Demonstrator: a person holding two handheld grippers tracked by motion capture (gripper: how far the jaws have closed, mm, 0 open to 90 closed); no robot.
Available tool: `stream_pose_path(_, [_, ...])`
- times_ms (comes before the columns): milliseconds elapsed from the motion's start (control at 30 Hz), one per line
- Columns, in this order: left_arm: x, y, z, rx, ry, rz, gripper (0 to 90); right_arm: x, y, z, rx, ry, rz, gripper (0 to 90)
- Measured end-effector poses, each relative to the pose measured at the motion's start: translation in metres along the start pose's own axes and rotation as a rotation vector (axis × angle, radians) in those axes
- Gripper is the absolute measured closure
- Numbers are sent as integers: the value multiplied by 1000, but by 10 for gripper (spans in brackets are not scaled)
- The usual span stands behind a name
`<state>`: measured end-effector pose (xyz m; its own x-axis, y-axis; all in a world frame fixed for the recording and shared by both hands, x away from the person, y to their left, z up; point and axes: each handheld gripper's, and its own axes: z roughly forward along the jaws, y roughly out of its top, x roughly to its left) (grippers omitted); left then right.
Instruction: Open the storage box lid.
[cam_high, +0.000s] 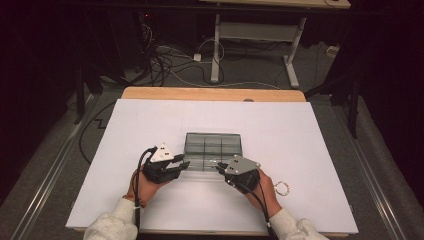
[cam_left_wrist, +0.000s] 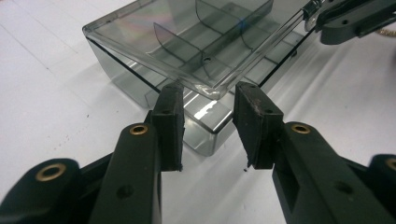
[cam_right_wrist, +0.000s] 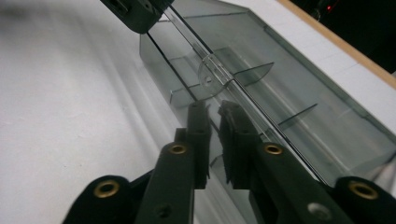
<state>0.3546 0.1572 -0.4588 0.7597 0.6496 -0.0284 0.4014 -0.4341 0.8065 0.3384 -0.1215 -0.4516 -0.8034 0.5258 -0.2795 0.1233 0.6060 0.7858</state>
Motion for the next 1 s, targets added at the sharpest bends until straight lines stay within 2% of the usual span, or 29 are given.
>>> stream_pose_path(100, [0, 2, -1, -9, 5, 2, 619, -1, 1, -9, -18, -6, -9, 731])
stream_pose_path(133, [0, 3, -2, -13, 5, 2, 619, -3, 3, -20, -35, -41, -37, 687])
stream_pose_path(167, [1, 4, -2, -17, 6, 1, 619, -3, 3, -20, -35, -41, -37, 687])
stream_pose_path(233, [1, 5, -4, -22, 16, 2, 619, -7, 5, -31, -59, -83, -53, 599])
stream_pose_path(300, [2, 7, -6, -29, 25, 0, 619, -13, 5, -38, -70, -99, -72, 585])
stream_pose_path(400, [5, 9, -8, -39, 25, -6, 618, -22, 3, -42, -53, -143, -69, 553])
stream_pose_path(667, [8, 13, -8, -50, 32, -6, 618, -38, -5, -31, 37, -198, -89, 554])
stream_pose_path(833, [9, 19, -8, -61, 45, 3, 617, -46, -5, -31, 23, -226, -99, 592])
stream_pose_path(933, [11, 24, -9, -74, 52, 13, 617, -46, -2, -33, 2, -245, -142, 652])
stream_pose_path(1000, [13, 28, -10, -74, 62, 26, 617, -47, 0, -34, -5, -248, -150, 676])
